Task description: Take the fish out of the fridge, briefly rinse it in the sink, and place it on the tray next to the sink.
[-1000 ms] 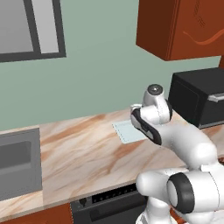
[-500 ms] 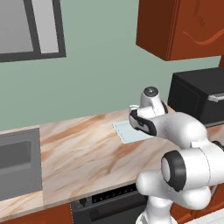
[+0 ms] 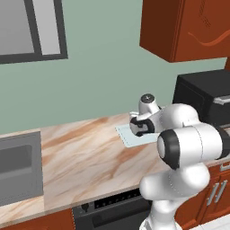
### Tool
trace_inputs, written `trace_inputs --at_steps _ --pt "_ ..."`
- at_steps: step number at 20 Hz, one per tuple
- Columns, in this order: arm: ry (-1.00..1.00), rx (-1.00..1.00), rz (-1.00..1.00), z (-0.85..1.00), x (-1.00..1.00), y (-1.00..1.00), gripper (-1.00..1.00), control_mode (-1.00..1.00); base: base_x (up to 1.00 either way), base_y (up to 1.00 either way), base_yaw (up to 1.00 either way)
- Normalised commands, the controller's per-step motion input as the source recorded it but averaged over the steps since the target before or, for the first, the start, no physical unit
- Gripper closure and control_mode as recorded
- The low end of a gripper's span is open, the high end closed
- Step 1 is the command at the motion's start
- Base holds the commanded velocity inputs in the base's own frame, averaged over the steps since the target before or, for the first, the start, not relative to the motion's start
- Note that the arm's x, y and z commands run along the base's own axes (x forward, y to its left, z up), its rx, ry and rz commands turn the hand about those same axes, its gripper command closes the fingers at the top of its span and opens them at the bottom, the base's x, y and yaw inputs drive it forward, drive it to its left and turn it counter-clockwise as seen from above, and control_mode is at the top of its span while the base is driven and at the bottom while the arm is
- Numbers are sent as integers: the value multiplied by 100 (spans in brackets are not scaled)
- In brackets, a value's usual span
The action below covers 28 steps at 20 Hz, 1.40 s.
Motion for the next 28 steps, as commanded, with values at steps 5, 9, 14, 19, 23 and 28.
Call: trace_inputs --at_steps 5,9,14,19,23,28 --pt "0 0 -7 -32 41 -8 100 -100 0 0 0" --pt "1 0 -4 -38 10 -6 100 -100 0 0 0" --pt "1 0 -1 -29 1 -2 100 -100 0 0 0" --pt "0 0 -5 -8 34 -9 100 -100 0 0 0" --pt "0 0 -5 -11 35 -7 100 -100 0 0 0" --pt "-2 0 0 0 -14 0 -100 -100 0 0 0"
